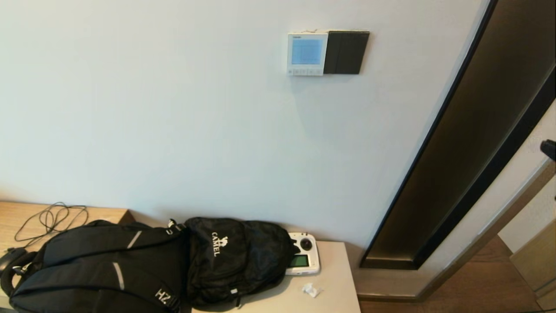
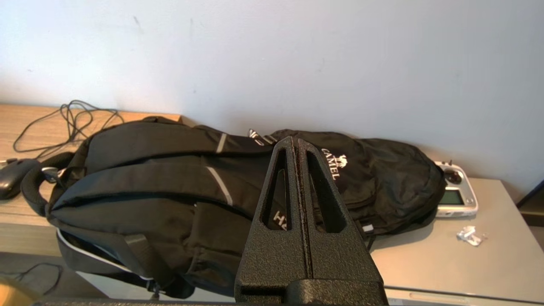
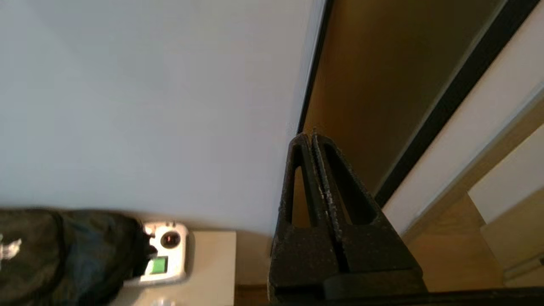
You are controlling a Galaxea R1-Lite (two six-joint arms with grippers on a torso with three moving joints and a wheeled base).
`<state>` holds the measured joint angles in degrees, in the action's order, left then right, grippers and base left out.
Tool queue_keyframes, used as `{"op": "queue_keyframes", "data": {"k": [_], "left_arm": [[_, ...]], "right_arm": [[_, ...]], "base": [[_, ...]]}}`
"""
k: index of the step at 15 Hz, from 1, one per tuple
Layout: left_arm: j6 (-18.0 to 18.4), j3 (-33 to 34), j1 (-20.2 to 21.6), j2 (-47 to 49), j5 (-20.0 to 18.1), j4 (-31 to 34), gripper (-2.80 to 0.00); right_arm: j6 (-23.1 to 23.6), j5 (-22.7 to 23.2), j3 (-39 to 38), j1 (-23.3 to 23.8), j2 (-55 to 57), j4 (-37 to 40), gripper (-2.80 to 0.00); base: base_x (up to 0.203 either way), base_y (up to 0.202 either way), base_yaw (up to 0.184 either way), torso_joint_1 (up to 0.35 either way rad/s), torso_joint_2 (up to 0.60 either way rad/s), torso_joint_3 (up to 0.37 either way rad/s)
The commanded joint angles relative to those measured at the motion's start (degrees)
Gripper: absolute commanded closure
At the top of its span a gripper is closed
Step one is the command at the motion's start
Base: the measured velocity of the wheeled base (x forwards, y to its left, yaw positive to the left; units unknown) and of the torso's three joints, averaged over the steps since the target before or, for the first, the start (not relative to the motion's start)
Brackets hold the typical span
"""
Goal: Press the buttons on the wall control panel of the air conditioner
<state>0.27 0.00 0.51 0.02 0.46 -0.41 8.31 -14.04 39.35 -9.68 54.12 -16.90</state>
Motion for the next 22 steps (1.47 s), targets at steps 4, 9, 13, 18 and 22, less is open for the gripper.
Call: {"op": "queue_keyframes", "data": {"k": [4, 9, 13, 18, 22], "left_arm": [[0.0, 0.0, 0.0, 0.0, 0.1, 0.0, 0.0], [0.0, 0.0, 0.0, 0.0, 0.0, 0.0, 0.0], [0.0, 0.0, 0.0, 0.0, 0.0, 0.0, 0.0], [0.0, 0.0, 0.0, 0.0, 0.0, 0.0, 0.0], [0.0, 0.0, 0.0, 0.0, 0.0, 0.0, 0.0]], "right_arm": [[-1.2, 9.1, -14.7, 6.1, -16.9, 6.1, 0.0], [-1.7, 13.2, -29.8, 8.5, -31.1, 7.5, 0.0], [-1.7, 17.0, -38.4, 10.1, -40.1, 7.7, 0.0], [-3.2, 19.8, -39.1, 10.3, -45.4, 10.1, 0.0], [-3.2, 19.5, -38.4, 10.1, -49.3, 13.2, 0.0]], "base": [[0.0, 0.0, 0.0, 0.0, 0.0, 0.0], [0.0, 0.0, 0.0, 0.0, 0.0, 0.0], [0.0, 0.0, 0.0, 0.0, 0.0, 0.0], [0.0, 0.0, 0.0, 0.0, 0.0, 0.0], [0.0, 0.0, 0.0, 0.0, 0.0, 0.0]]}}
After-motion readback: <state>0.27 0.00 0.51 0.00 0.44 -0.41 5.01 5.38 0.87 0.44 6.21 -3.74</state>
